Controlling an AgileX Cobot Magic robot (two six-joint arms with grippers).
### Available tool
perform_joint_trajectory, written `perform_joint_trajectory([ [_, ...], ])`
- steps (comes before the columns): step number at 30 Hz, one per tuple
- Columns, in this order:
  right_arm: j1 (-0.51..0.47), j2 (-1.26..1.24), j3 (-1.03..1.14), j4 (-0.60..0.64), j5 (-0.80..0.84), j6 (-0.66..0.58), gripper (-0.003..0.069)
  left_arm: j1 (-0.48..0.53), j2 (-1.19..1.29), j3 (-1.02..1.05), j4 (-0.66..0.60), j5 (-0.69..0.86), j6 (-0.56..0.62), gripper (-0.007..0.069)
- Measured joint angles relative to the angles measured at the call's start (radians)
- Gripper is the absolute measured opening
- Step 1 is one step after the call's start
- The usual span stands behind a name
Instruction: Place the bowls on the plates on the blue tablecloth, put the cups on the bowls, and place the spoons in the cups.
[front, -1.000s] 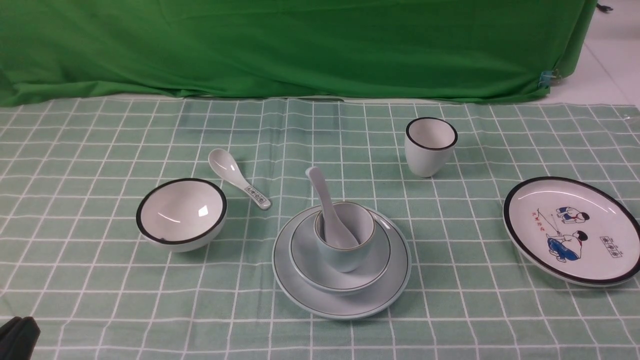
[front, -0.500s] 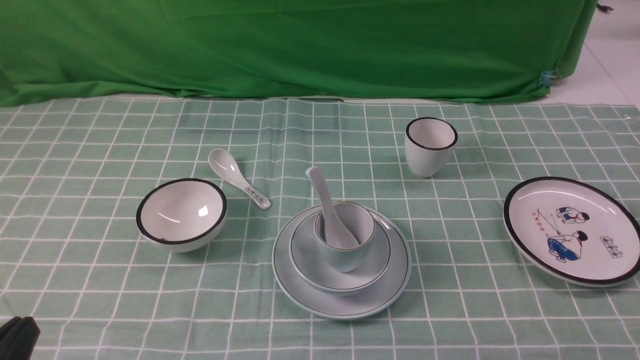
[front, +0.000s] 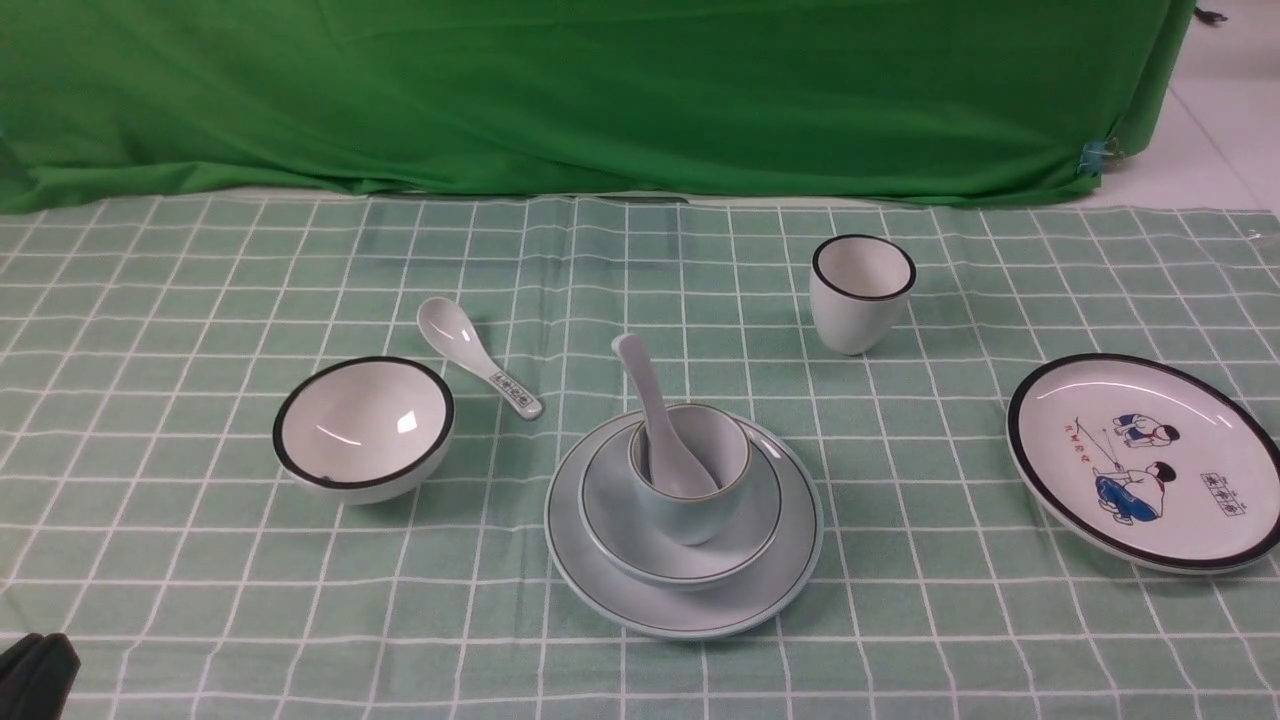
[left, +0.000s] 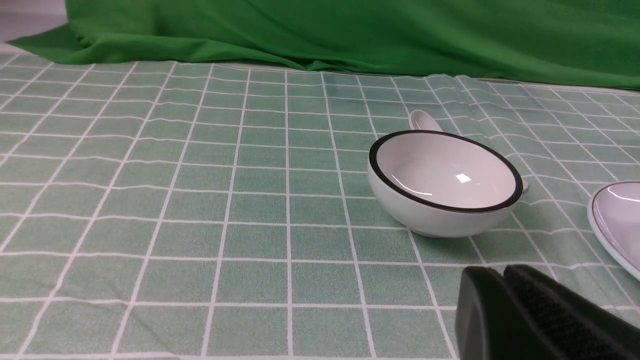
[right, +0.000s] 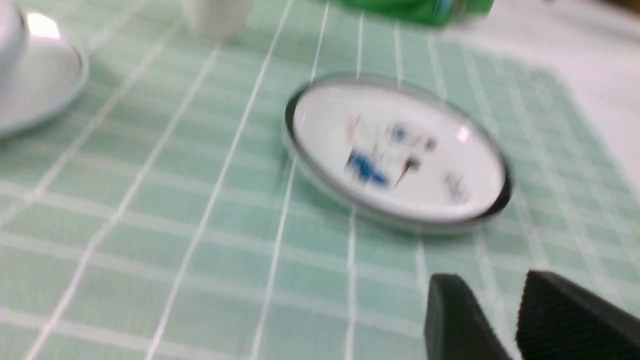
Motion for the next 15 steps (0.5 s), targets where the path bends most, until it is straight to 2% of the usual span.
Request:
perform_joint_trajectory([
  [5, 0.000, -0.016, 0.027, 0.000, -0.059, 0.029, 0.0238, 0.000, 0.000, 0.000, 0.001, 0.000, 0.000, 0.0017],
  [15, 0.000, -0.016, 0.027, 0.000, -0.064, 0.065, 0.0241, 0.000, 0.000, 0.000, 0.001, 0.002, 0.000, 0.0017],
])
